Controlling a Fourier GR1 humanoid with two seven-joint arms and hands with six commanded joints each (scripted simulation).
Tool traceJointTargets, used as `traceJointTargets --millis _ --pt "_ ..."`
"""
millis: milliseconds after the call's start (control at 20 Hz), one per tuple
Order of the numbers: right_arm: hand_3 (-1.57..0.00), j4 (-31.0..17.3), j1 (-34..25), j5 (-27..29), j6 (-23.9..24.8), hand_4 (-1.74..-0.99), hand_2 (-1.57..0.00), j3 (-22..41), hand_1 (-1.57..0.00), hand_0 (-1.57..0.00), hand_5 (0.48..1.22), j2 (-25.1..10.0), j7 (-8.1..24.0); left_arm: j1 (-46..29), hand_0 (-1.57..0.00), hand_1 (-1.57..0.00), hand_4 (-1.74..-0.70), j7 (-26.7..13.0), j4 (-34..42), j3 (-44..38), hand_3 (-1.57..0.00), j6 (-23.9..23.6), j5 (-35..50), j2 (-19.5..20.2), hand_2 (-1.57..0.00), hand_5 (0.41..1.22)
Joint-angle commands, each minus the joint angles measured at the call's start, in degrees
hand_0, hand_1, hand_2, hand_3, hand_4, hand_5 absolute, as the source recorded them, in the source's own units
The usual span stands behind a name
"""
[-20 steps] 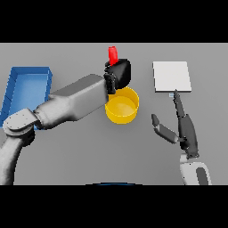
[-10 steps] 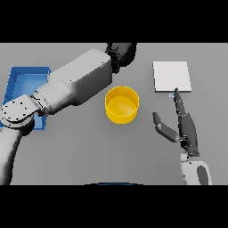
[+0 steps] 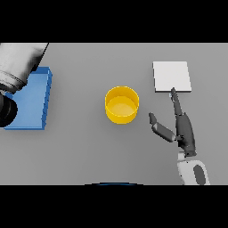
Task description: Pick up the red beaker and tilt it to pour out 1 green nut into yellow bowl. Pick up the yellow bowl and place it on the metallic measuring scale.
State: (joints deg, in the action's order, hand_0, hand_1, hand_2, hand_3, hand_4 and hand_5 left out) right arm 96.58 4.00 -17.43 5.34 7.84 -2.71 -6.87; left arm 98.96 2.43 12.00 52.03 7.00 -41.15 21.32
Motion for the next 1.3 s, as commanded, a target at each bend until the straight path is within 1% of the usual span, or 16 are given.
traceJointTargets --millis 0,100,150,200,250,400,450,500,550,650,750,850,900,950,1100,1250 --pt "0.00 -0.9 -0.8 -0.8 0.5 -1.144 0.00 0.1 0.00 0.00 0.633 0.1 0.6 -0.4 -1.57 -1.57 -1.74 -0.7 -1.7 -3.4 -1.42 -0.9 3.9 1.4 -1.57 1.221" --pt "0.00 -1.2 -1.1 1.6 -0.5 -1.129 0.00 -0.5 0.00 0.00 0.625 0.4 -0.7 -1.2 -1.57 -1.57 -1.74 -2.4 -4.9 -8.8 -1.39 -2.7 10.8 4.4 -1.57 1.221" --pt "0.00 -1.7 -1.3 3.0 -1.2 -1.110 0.00 -0.8 0.00 0.00 0.623 0.6 -1.5 -2.3 -1.57 -1.57 -1.74 -2.1 -5.9 -11.2 -1.43 -3.4 14.2 6.2 -1.57 1.221" --pt "0.00 -1.5 -1.2 4.5 -2.4 -1.093 0.00 -1.1 0.00 0.00 0.623 0.5 -2.0 -3.3 -1.57 -1.57 -1.74 -3.5 -7.2 -13.5 -1.46 -4.3 17.4 7.2 -1.57 1.221" --pt "0.00 -1.6 -1.5 5.6 -2.8 -1.083 0.00 -1.7 0.00 0.00 0.625 0.2 -1.4 -5.1 -1.57 -1.57 -1.74 -3.5 -8.3 -15.9 -1.48 -5.6 20.9 8.8 -1.57 1.221" --pt "0.00 -1.9 -1.5 5.8 -3.9 -1.106 0.00 -1.0 0.00 0.00 0.642 0.2 -1.6 -10.8 -1.57 -1.57 -1.74 -5.6 -10.3 -19.7 -1.52 -10.1 27.9 11.3 -1.57 1.221" --pt "0.00 -1.6 -1.5 5.5 -4.0 -1.126 0.00 -0.9 0.00 0.00 0.651 -0.2 -2.1 -12.5 -1.57 -1.57 -1.74 -7.8 -11.1 -20.5 -1.53 -11.7 29.6 11.7 -1.57 1.221" --pt "0.00 -1.5 -1.5 6.3 -4.6 -1.141 0.00 -0.9 0.00 0.00 0.657 -0.1 -2.7 -13.5 -1.57 -1.57 -1.74 -8.5 -11.2 -21.6 -1.54 -12.6 31.5 11.9 -1.57 1.221" --pt "0.00 -1.6 -1.3 6.6 -4.9 -1.148 0.00 -1.3 0.00 0.00 0.663 -0.7 -2.7 -15.0 -1.57 -1.57 -1.74 -11.1 -12.1 -23.1 -1.55 -13.9 33.8 12.4 -1.57 1.221" --pt "0.00 -2.1 -2.2 5.8 -4.3 -1.165 0.00 -1.1 0.00 0.00 0.672 -0.6 -1.6 -17.1 -1.57 -1.57 -1.74 -13.3 -12.4 -25.6 -1.56 -15.9 37.7 12.8 -1.57 1.221" --pt "0.00 -2.9 -2.1 5.3 -4.5 -1.181 0.00 -0.7 0.00 0.00 0.687 -0.6 -2.9 -20.5 -1.57 -1.57 -1.74 -12.3 -12.3 -27.6 -1.49 -16.5 40.9 13.3 -1.57 1.221" --pt "0.00 -1.8 -1.6 4.3 -4.1 -1.191 0.00 -0.4 0.00 0.00 0.702 -1.0 -3.1 -22.6 -1.57 -1.57 -1.74 -13.8 -12.1 -29.2 -1.43 -17.5 43.6 13.0 -1.57 1.221" --pt "0.00 -1.9 -2.1 4.2 -3.8 -1.192 0.00 -0.6 0.00 0.00 0.704 -1.1 -2.0 -24.1 -1.57 -1.57 -1.74 -13.6 -11.8 -30.1 -1.40 -18.2 45.2 12.8 -1.57 1.221" --pt "0.00 -2.0 -1.9 4.5 -4.2 -1.194 0.00 -0.6 0.00 0.00 0.703 -1.2 -2.1 -25.6 -1.57 -1.57 -1.74 -13.3 -11.3 -30.8 -1.37 -18.9 46.2 12.2 -1.57 1.221" --pt "0.00 -2.5 -2.1 4.6 -4.2 -1.207 0.00 -1.0 0.00 0.00 0.708 -1.6 -2.5 -30.5 -1.57 -1.57 -1.74 -12.5 -8.9 -32.3 -1.38 -21.2 49.3 12.0 -1.57 1.221" --pt "0.00 -2.4 -2.4 4.3 -3.7 -1.201 0.00 -1.0 0.00 0.00 0.696 -1.4 -2.0 -35.6 -1.57 -1.57 -1.74 -13.5 -4.3 -32.6 -1.40 -23.3 51.6 11.7 -1.57 1.221"
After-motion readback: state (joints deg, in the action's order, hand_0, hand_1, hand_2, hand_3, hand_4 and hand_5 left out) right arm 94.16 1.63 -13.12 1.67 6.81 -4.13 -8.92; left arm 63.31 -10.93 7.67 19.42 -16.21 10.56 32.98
